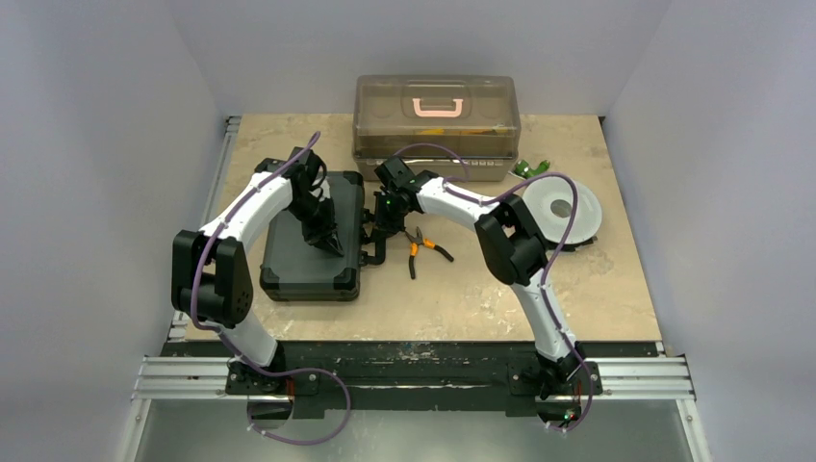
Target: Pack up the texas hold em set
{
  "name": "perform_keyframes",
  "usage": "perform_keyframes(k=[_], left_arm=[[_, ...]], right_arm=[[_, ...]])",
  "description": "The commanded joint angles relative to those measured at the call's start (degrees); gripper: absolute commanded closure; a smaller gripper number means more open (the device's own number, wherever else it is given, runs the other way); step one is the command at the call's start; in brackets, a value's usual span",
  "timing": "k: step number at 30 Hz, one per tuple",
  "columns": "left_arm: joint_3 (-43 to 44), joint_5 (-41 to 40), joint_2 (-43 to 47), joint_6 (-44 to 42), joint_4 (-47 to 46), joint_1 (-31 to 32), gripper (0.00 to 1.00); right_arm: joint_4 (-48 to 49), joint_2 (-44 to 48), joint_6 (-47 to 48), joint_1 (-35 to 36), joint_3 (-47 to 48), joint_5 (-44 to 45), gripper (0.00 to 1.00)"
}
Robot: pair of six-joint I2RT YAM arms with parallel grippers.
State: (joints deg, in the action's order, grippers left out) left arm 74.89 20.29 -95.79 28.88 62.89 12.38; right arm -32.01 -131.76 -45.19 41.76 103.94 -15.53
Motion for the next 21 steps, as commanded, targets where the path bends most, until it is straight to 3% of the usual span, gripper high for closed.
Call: perform_keyframes(k=[1,12,21], left_arm=[[-2.6,-4.4,-3.5,-1.9,-2.5,0.0,1.0],[-3.9,-1.0,-4.8,-1.0,-4.0,0.0,1.0],[-4.4,-0.8,-4.2,-1.0,-4.1,0.0,1.0]], right_arm=[[0.2,-7.9,-0.4,4.0,-1.1,6.3,1.0],[-0.5,-13.3,-1.2,7.1,0.2,3.9,1.0],[13.2,-8.1,3.8,8.0,-3.0,-5.8,1.0]])
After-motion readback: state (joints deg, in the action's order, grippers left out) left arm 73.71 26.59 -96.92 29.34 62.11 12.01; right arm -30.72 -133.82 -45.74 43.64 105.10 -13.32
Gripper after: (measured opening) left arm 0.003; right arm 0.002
